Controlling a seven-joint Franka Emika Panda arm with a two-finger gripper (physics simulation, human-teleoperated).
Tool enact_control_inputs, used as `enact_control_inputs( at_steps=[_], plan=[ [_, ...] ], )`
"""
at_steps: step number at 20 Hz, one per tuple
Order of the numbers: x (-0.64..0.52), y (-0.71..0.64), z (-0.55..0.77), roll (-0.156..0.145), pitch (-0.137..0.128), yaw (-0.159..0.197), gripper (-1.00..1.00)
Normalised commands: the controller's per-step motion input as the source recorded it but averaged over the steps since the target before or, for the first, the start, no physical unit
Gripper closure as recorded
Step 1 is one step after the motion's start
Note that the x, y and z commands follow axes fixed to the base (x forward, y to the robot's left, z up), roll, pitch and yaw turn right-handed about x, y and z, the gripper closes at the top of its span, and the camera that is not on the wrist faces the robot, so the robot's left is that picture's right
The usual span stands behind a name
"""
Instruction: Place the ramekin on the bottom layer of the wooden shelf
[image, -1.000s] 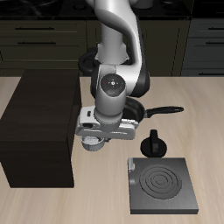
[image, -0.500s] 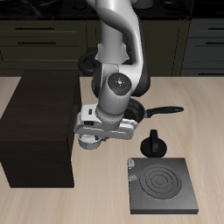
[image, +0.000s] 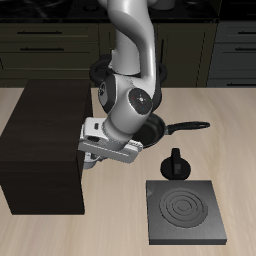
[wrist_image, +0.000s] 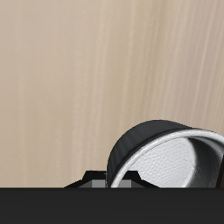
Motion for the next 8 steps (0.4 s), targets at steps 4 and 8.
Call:
enact_control_inputs(
  at_steps=[4, 8],
  plan=[
    [0.05, -0.49, -0.04, -0.126, 0.005, 0.038, 1.00],
    [0.16, -0.61, -0.20, -0.176, 0.091, 0.110, 1.00]
  ],
)
